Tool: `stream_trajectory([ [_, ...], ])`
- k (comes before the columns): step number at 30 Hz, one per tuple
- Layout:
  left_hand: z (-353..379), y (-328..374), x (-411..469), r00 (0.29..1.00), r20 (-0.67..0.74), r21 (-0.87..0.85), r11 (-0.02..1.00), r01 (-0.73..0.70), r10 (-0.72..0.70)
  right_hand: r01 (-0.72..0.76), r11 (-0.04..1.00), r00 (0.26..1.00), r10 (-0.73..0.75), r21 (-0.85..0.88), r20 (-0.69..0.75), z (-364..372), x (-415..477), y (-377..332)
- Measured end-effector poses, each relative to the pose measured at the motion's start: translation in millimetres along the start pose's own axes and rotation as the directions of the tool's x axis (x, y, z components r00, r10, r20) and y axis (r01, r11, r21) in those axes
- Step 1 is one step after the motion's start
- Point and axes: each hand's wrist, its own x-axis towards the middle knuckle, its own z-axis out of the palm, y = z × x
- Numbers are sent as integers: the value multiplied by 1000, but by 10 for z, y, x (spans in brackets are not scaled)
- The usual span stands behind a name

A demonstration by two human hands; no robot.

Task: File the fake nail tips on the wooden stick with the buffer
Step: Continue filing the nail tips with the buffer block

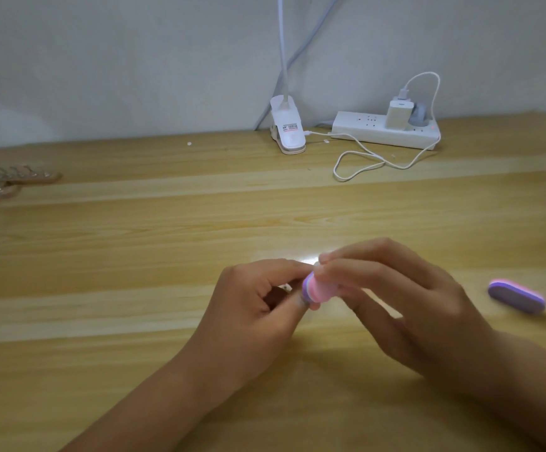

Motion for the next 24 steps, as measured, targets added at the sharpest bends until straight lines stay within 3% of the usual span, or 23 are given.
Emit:
stream_trajectory([
  [4,11,-20,5,999,-32,-2,1000,19,-19,-56,998,998,55,-42,-11,-50,14,98],
  [8,10,-7,-2,999,-29,90,995,-40,42,10,999,1000,-9,-46,8,-1,1,19],
  [12,18,4,-5,997,-64,114,993,-40,48,-64,996,997,62,-67,-40,-80,31,71],
  [16,13,-19,-11,996,-55,119,991,-69,76,14,999,1000,-13,-47,18,-10,16,-29],
  [21,19,-5,-1,996,-61,127,990,-62,70,-66,997,998,65,-35,-22,-85,31,83],
  [24,13,-2,-6,994,-50,106,990,-88,94,6,1000,1000,-5,-20,15,1,-15,7],
])
